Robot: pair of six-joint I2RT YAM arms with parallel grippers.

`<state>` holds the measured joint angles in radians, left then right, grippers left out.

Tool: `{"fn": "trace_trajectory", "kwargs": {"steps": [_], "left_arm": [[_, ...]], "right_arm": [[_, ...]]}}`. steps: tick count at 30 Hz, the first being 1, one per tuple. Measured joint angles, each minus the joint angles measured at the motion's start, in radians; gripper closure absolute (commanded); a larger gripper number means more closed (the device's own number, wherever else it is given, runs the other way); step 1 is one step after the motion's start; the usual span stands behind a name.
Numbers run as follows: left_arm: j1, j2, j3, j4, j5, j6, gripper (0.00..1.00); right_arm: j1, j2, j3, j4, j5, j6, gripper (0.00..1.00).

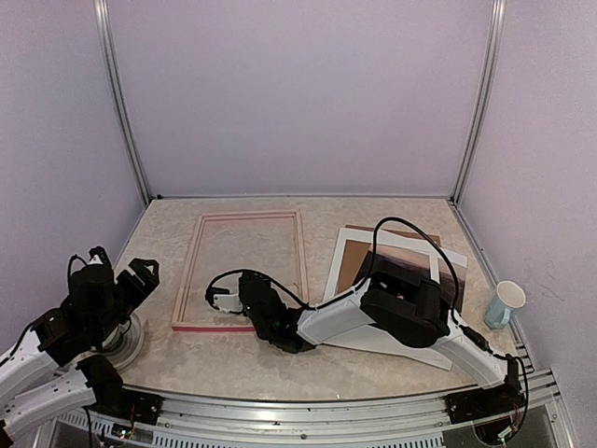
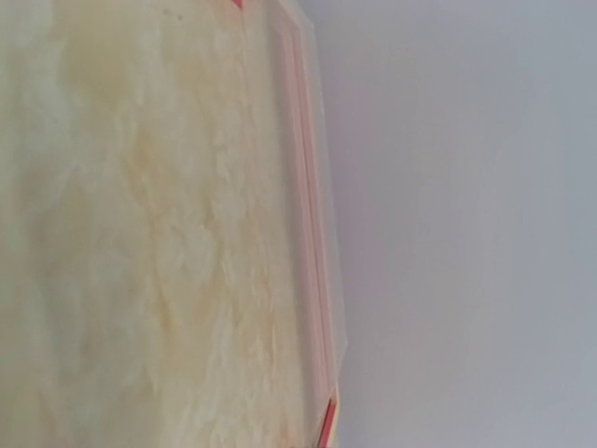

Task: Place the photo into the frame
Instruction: Adjust the glass panel.

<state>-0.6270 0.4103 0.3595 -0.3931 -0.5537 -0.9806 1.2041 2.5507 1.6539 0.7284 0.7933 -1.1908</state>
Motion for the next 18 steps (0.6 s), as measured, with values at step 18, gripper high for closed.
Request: {"fn": "trace_trajectory", "kwargs": {"steps": [18], "left_arm": [[0.000, 0.000, -0.003, 0.000, 0.000, -0.003, 0.01]], "right_arm": [[0.022, -0.015, 0.024, -0.166, 0.034, 0.159, 1.00]]}}
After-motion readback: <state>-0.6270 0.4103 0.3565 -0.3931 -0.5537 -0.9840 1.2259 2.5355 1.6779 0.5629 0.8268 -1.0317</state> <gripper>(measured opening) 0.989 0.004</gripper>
